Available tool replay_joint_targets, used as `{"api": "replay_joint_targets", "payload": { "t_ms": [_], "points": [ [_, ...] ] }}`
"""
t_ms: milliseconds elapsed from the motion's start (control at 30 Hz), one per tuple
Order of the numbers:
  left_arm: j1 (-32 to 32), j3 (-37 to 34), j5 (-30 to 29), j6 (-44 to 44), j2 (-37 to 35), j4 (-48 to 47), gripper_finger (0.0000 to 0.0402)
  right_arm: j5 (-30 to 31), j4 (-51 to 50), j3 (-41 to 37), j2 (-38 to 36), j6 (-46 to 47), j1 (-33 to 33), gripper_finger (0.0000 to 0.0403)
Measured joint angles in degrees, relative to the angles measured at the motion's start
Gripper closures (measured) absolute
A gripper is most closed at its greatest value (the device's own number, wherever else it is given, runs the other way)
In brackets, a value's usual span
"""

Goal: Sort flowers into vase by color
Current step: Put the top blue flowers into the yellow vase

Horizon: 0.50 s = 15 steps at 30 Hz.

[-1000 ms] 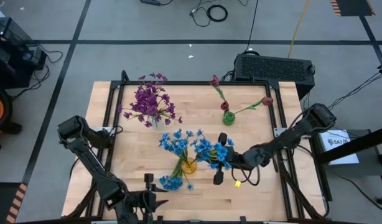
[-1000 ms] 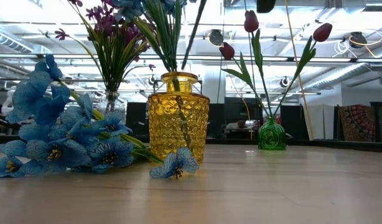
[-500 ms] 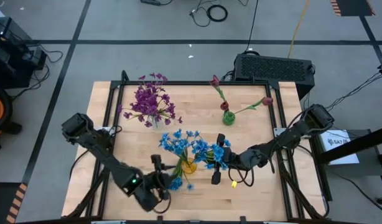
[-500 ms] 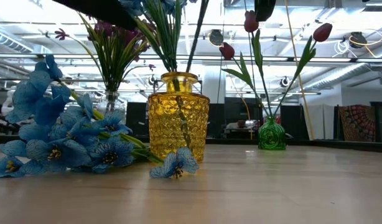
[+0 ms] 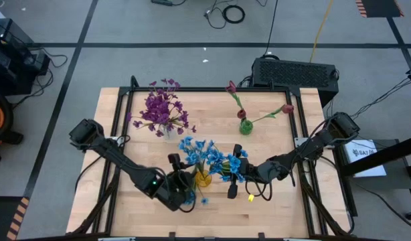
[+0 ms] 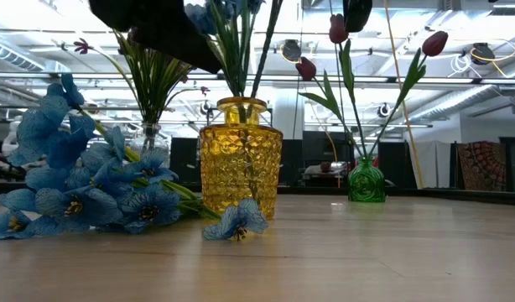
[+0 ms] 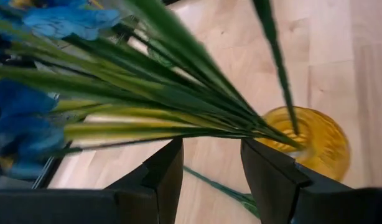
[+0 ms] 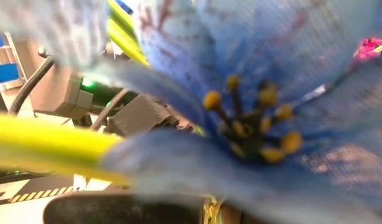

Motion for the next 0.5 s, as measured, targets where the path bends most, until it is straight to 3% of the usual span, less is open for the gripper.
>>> {"api": "replay_joint_targets", "payload": {
  "t_ms": [500],
  "points": [
    [2.55,0.02,-0.54,-0.02,0.0,0.52,0.0234,0.29,0.12,0.0,2.72,2.69,-0.77,0.0394]
  ]
}}
